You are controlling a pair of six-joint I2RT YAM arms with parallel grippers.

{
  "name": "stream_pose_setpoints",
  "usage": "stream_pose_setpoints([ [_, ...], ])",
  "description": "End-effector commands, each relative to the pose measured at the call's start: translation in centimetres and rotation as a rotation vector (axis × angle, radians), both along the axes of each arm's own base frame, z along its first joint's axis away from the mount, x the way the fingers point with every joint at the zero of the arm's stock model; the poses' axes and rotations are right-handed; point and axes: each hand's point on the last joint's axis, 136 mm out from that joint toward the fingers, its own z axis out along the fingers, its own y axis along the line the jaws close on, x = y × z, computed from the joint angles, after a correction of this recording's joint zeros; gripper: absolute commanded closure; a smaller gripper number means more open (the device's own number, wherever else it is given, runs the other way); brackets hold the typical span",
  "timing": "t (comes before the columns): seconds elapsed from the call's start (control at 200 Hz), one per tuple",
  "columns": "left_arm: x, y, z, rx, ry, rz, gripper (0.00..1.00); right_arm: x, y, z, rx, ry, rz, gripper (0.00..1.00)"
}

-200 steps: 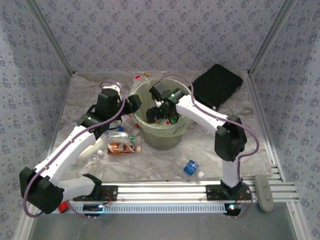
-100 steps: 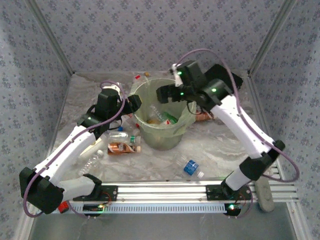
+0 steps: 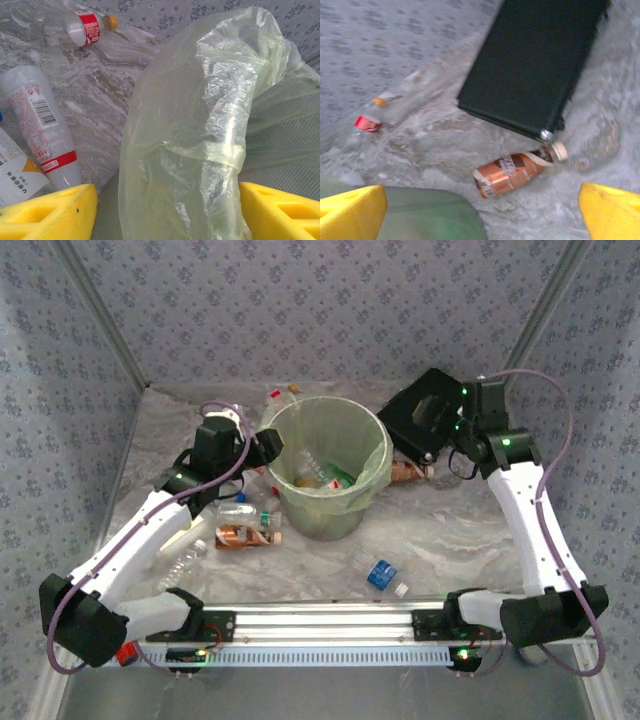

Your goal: Put the plastic bottles in the bin

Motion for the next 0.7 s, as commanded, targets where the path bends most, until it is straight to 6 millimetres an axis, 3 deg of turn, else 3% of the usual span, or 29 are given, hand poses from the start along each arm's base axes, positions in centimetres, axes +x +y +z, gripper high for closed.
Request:
stream_pose_setpoints([
  [0.0, 0.0, 0.2, -0.9, 0.040, 0.033, 0.001, 0.27, 0.4, -0.9, -3.9, 0.140, 0.083, -0.176, 0.00],
  [0.145, 0.0, 0.4, -1.1, 0.047, 0.035, 0.008, 0.27, 1.0, -0.8, -7.9, 0.229, 0.147, -0.272, 0.00],
  [0.155, 0.0, 0.4, -1.1, 0.047, 0.036, 0.009, 0.27, 0.7, -0.7, -9.0, 0.232, 0.168, -0.281, 0.00],
  [0.205, 0.1, 0.4, -1.2, 0.048, 0.039, 0.012, 0.27, 0.6, -0.7, -11.0, 0.270, 0.196, -0.326, 0.00],
  [0.35, 0.3, 0.3, -1.3, 0.040, 0.035, 0.013, 0.27, 2.0, -0.8, -14.9, 0.356, 0.200, -0.452, 0.00],
  [0.525, 0.3, 0.3, -1.2, 0.037, 0.036, 0.018, 0.27, 3.0, 0.6, -18.3, 0.379, 0.259, -0.496, 0.00],
  [0.695, 0.4, 0.3, -1.6, 0.042, 0.041, 0.020, 0.27, 4.3, 2.0, -20.1, 0.358, 0.284, -0.472, 0.00],
])
